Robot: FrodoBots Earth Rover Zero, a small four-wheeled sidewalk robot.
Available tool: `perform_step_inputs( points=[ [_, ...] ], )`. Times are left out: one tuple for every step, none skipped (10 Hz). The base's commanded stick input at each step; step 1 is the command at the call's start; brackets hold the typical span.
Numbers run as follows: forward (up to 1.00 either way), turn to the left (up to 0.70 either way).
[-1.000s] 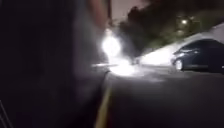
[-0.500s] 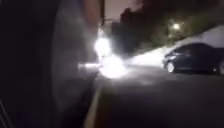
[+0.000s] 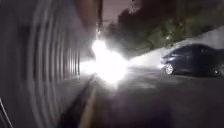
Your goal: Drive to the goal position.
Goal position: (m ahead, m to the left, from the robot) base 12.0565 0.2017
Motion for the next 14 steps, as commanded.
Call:
perform_step_inputs(
  points=[
    [0.0,0.0],
    [0.18,0.0],
    [0.39,0.0],
    [0.45,0.0],
    [0.45,0.0],
    [0.45,0.0],
    [0.45,0.0],
    [0.45,0.0],
    [0.45,0.0],
    [0.45,0.0],
    [0.45,0.0],
    [0.45,0.0],
    [0.39,0.0],
    [0.13,0.0]
  ],
)
